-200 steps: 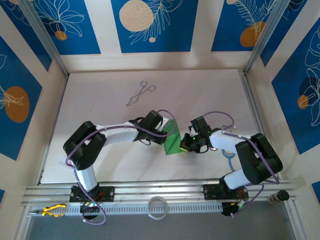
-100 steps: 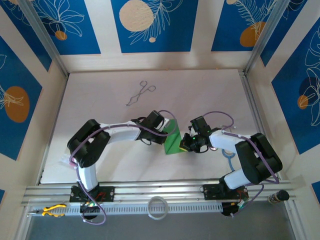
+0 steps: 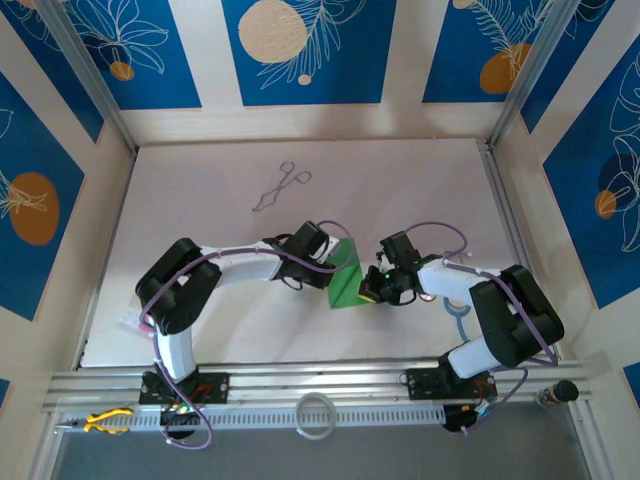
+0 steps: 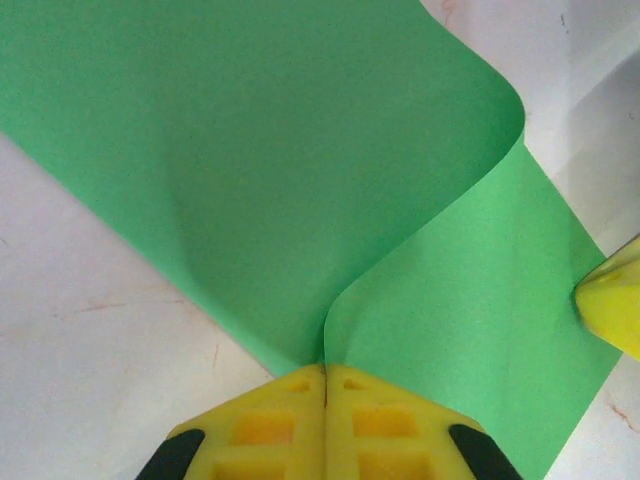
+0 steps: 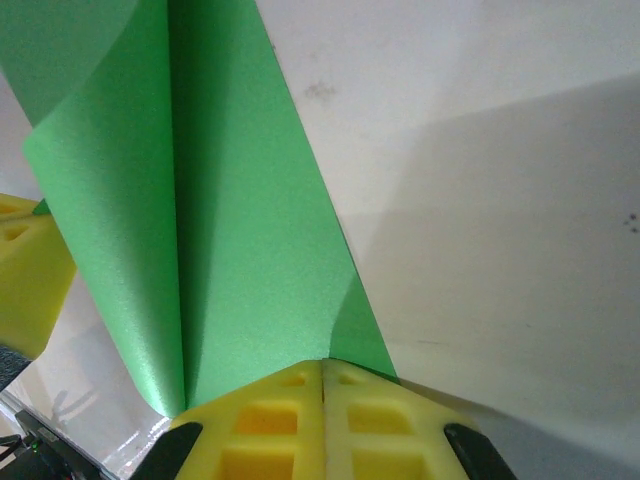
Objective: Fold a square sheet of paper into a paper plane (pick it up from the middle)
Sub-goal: Fold the triangle a second time at the center of the table.
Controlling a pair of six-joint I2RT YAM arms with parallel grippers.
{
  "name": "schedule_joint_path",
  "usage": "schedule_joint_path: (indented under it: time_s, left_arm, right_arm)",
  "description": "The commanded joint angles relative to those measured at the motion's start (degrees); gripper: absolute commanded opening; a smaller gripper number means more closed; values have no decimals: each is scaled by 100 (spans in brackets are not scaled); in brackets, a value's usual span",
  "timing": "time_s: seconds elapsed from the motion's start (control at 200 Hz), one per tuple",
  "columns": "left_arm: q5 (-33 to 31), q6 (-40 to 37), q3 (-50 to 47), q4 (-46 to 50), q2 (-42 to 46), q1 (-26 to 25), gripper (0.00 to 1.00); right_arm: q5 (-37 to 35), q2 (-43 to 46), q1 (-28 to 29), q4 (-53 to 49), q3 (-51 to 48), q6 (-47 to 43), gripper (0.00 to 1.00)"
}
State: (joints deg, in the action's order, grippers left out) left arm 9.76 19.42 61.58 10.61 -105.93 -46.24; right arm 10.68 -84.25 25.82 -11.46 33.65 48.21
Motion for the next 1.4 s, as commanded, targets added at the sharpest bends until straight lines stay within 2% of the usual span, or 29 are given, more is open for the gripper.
schedule_joint_path:
  time_s: [0.0, 0.66, 1.391]
  left_arm:
    - [-139, -79, 104, 171, -73, 62, 0]
    - [-31, -131, 109, -68, -78, 60, 0]
    - [-244, -167, 214, 214, -238, 62, 0]
  right_arm:
    - [-127, -128, 36, -294, 24, -74, 0]
    - [-127, -136, 54, -347, 58, -83, 0]
    - [-154, -153, 61, -357, 47, -95, 0]
